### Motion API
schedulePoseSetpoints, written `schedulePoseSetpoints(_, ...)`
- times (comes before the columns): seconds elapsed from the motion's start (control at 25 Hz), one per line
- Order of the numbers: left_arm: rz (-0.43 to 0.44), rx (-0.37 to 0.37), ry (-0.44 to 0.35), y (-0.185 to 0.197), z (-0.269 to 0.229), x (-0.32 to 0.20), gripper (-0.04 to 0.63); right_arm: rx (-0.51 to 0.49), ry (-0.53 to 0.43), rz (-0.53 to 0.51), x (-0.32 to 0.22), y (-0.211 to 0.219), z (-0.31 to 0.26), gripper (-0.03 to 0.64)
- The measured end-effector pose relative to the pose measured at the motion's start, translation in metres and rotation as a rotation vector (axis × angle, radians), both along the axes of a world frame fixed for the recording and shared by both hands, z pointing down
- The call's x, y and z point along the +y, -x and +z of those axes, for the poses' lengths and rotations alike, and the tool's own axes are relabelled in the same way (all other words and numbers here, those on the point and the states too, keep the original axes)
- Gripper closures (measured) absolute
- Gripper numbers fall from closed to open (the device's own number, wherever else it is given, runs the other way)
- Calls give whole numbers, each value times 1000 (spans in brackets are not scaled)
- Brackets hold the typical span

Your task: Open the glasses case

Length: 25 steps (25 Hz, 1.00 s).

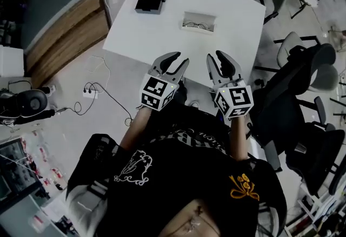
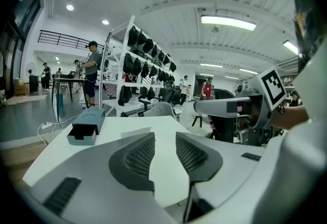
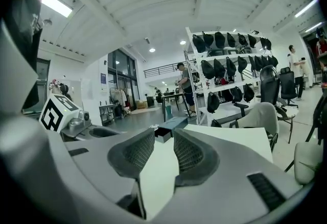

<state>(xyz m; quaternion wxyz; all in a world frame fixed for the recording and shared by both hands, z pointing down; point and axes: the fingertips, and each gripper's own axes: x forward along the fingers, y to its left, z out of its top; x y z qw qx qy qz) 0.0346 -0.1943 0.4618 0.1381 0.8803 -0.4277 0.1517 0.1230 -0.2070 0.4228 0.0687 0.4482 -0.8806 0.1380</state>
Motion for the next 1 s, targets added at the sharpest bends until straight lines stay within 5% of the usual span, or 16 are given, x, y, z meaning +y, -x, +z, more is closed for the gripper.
schedulePoseSetpoints(0.48,-113,2,5,-13,-6,95,460,-82,10,-75,85,-15,-1,485)
schedulePoseSetpoints(1.0,-119,-6,-28,2,-28,116,462,-147,45,-120,119,8,-7,489)
